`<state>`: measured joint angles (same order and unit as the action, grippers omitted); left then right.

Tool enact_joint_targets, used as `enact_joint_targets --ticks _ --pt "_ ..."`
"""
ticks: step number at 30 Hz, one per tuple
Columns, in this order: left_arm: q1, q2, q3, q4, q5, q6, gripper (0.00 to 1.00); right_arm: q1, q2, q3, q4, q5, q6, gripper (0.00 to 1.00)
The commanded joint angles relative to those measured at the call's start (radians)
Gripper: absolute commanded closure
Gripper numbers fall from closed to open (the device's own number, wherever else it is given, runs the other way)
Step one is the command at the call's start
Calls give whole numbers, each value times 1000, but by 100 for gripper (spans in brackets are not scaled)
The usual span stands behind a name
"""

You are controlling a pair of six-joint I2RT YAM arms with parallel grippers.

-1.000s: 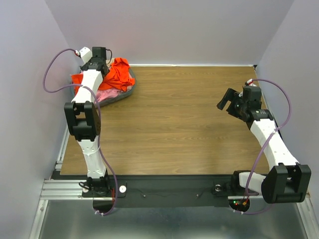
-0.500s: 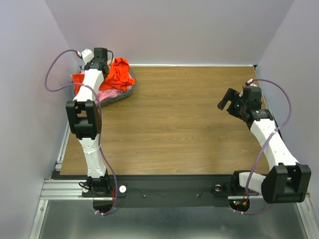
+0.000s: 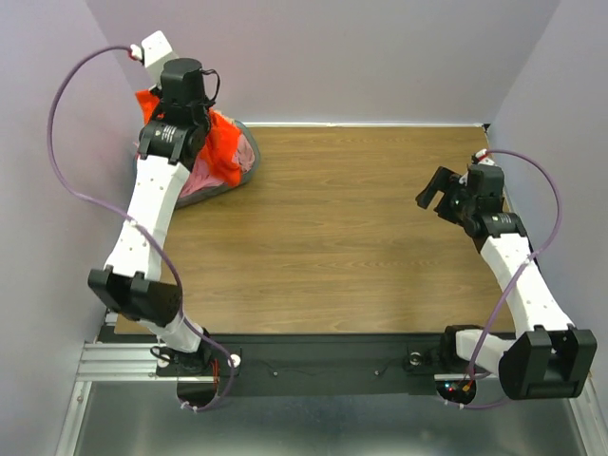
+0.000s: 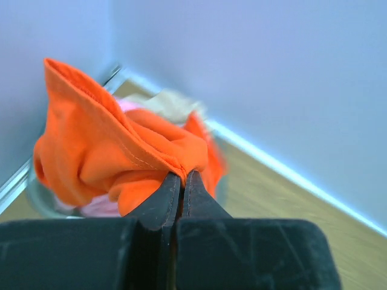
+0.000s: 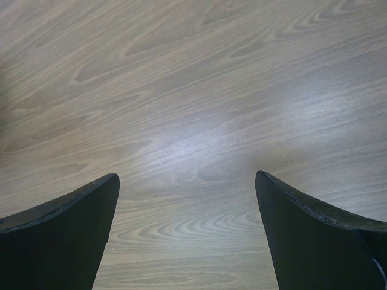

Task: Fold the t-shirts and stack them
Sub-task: Move the tshirt to the center of the board

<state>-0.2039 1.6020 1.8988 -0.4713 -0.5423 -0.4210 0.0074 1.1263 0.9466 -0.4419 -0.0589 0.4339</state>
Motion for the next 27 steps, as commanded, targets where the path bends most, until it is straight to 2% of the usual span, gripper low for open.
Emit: enact_joint_targets --ticks 1,3,9,10,13,15,18,21,22,23,24,25,26,27 --pt "-77 -71 116 119 -21 111 100 -3 -74 12 39 14 -9 0" --pt "-127 -86 146 149 114 126 100 -3 -92 6 39 13 -7 0" --pt "-376 -106 206 313 298 244 100 -3 -134 -3 37 31 2 0" --pt "-400 -103 212 327 391 243 100 -3 -138 -8 38 37 6 0" --pt "-498 -76 261 355 493 237 100 -3 -181 -25 32 123 55 1" --pt "-560 -60 263 368 476 243 100 -3 -239 -38 26 194 72 0" --pt "-577 -54 217 381 395 219 100 -3 -307 -45 14 290 80 0" --pt "-577 -100 51 381 187 165 100 -3 -382 -45 -23 376 85 0" --pt "-574 -121 -95 384 60 112 98 -3 -402 -40 -32 393 85 0" --pt "-559 -166 -177 393 17 72 81 -3 -407 -35 -58 412 82 0" --pt "-539 -189 -255 393 -5 36 59 -3 -407 -29 -72 412 80 0" --pt "-516 -207 -399 390 7 -4 14 -3 -399 -14 -89 400 81 0" --pt "-491 -236 -464 378 33 -91 1 -3 -390 -5 -112 384 81 0" --pt "-461 -243 -515 363 92 -125 2 -3 -381 1 -121 363 78 0"
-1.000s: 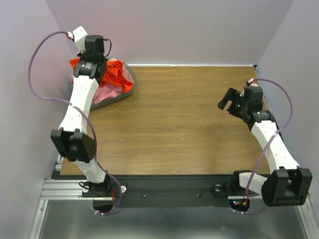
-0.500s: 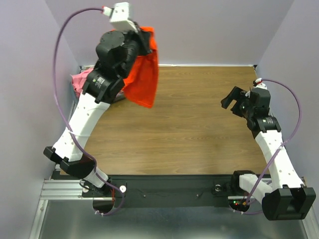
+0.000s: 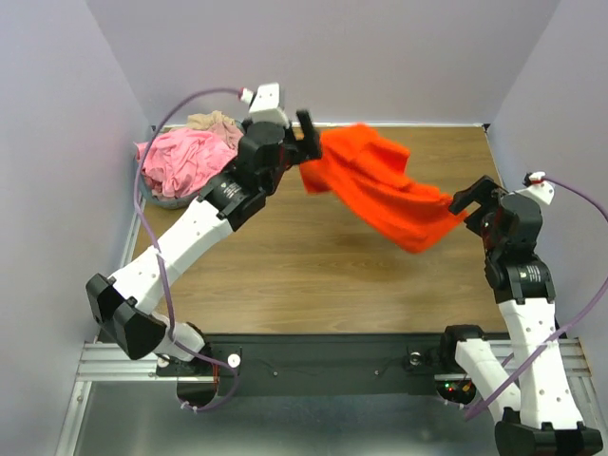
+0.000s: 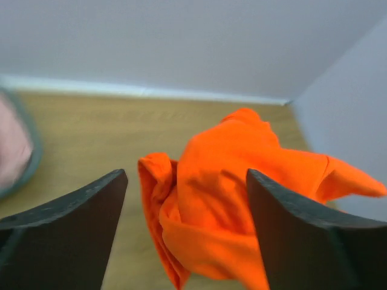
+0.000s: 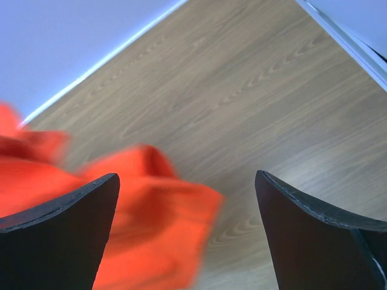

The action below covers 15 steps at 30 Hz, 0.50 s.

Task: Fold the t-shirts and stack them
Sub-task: Move the tshirt to the center of the board

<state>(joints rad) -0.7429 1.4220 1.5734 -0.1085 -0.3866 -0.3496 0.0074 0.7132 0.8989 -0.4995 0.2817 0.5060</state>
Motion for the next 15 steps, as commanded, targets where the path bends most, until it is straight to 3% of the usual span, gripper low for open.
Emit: enact_joint_targets --ticks 1,7,11,15 --pt "123 -69 -273 -23 -42 -231 2 -3 46 58 -76 -21 3 0" --pt "157 -110 -478 -157 -41 -339 2 -3 92 6 -126 -173 -4 0" --pt "157 -140 -611 -103 -26 -351 2 -3 114 -69 -129 -230 3 0" --pt "158 -88 -599 -33 53 -302 2 -3 167 -130 -134 -214 55 0"
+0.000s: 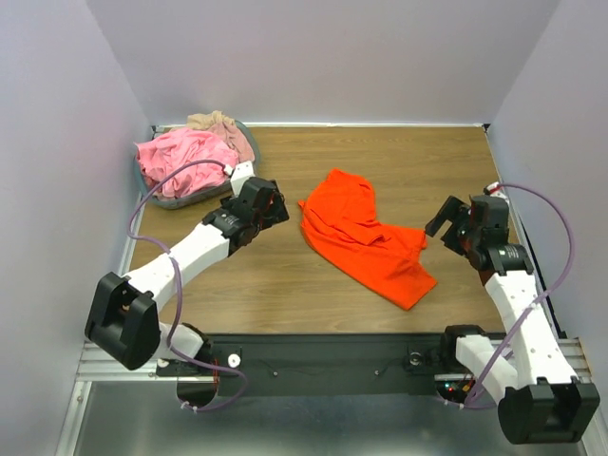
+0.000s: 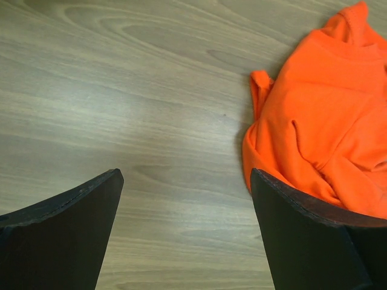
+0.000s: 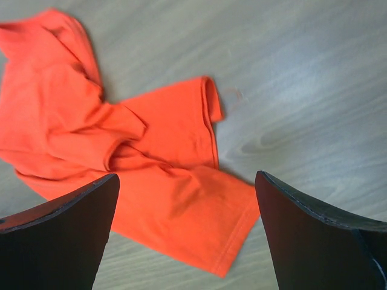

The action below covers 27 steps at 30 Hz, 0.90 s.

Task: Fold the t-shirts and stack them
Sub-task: Move the tshirt to the center of the board, then flatten the tshirt out

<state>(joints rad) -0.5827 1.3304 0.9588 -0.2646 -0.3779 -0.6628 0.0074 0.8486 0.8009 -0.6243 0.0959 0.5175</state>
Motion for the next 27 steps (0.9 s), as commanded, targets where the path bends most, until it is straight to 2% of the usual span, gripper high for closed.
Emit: enact_joint_targets --ticks 1,4,7,8,9,10,13,14,15,17,19,22,27 --pt "-2 21 49 148 68 37 2 -3 53 -41 -9 -38 53 0" --pt "-11 123 142 232 149 153 1 -3 81 -83 -9 -62 101 0" --pt "-32 295 334 257 212 273 2 -3 98 -149 -11 -41 170 0" --pt "-37 347 450 255 223 297 2 -3 101 -176 -9 -36 182 0" --pt "-40 457 513 233 235 336 2 -3 110 -184 -9 -25 199 0" --pt "-43 514 643 220 275 354 1 -3 116 -193 -9 -19 206 0" --pt "-46 743 843 142 290 393 2 -3 144 -223 6 -60 213 1" --pt "-46 801 991 115 281 399 2 -3 153 -232 17 -79 208 2" --pt "-48 919 1071 43 263 400 1 -3 161 -241 40 -91 188 3" --pt "-51 1025 1273 -8 217 423 1 -3 184 -256 52 -90 182 4" --pt "-49 1142 1406 -50 224 436 2 -1 198 -259 74 -91 159 6" --pt "-51 1181 1410 -9 221 428 1 -3 199 -253 80 -79 156 7" --pt "-51 1153 1292 70 162 410 2 -3 199 -258 80 -62 154 7"
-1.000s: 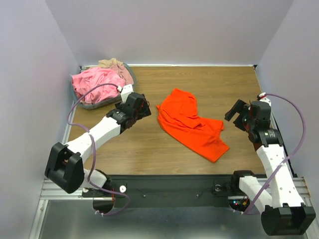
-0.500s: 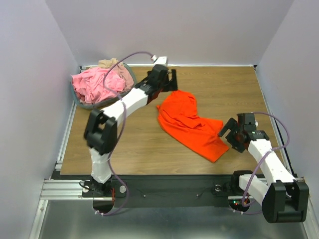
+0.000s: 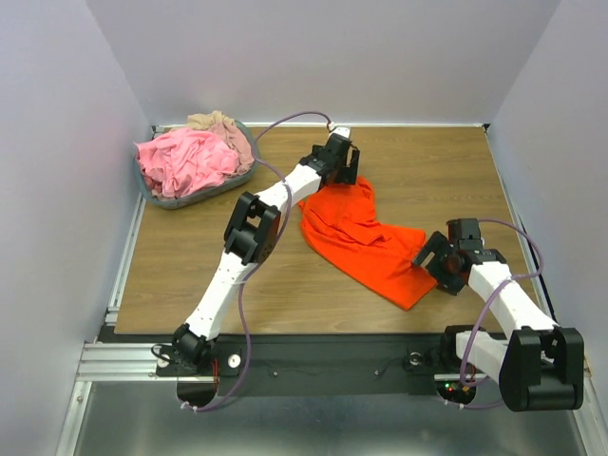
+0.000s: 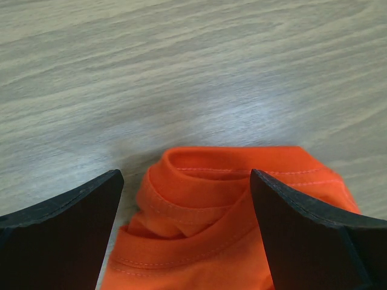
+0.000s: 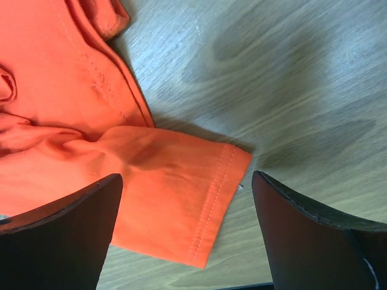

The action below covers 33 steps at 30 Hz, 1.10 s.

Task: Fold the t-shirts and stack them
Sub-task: Flatten the tshirt out

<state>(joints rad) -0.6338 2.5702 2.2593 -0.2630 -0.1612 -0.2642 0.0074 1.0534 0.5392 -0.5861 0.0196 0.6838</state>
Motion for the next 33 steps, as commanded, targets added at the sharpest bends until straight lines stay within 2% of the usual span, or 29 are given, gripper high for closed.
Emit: enact_joint_targets --ticks 1,2,4,7,9,13,16,20,21,23,24,26,27,30,33 --pt "0 -82 -10 70 -63 11 4 -3 -1 1 43 14 -10 7" --pt "-1 -74 -7 68 -63 14 8 -3 2 2 46 14 -7 7" --pt "0 -50 2 61 -35 22 23 -3 11 2 49 14 -7 7" --pt "-3 -38 -3 59 21 16 41 -3 13 -1 49 14 -4 7" --pt "-7 -35 -15 70 29 19 49 -4 8 -2 49 16 6 7" --pt "-9 -42 -10 41 -18 19 100 -3 -13 2 48 29 25 7" --pt "-6 -109 -55 21 -111 -3 100 -3 -39 7 48 20 23 7" --pt "22 -299 -240 21 -220 -82 100 -3 -66 7 43 13 11 11" --pt "31 -405 -374 45 -237 -136 100 -3 -75 8 42 3 5 11" --pt "48 -522 -545 94 -276 -188 100 -4 -78 11 39 -10 -10 13" --pt "52 -635 -716 149 -285 -208 100 -3 -76 15 37 -15 -26 13" --pt "57 -735 -936 200 -287 -266 100 -3 -72 18 37 -15 -41 13" --pt "57 -811 -993 237 -278 -280 100 -3 -52 30 38 -10 -44 13" --pt "56 -902 -1136 258 -238 -310 100 -3 -15 82 49 -6 -67 13" --pt "56 -936 -1198 257 -241 -332 100 -3 34 129 75 3 -87 13"
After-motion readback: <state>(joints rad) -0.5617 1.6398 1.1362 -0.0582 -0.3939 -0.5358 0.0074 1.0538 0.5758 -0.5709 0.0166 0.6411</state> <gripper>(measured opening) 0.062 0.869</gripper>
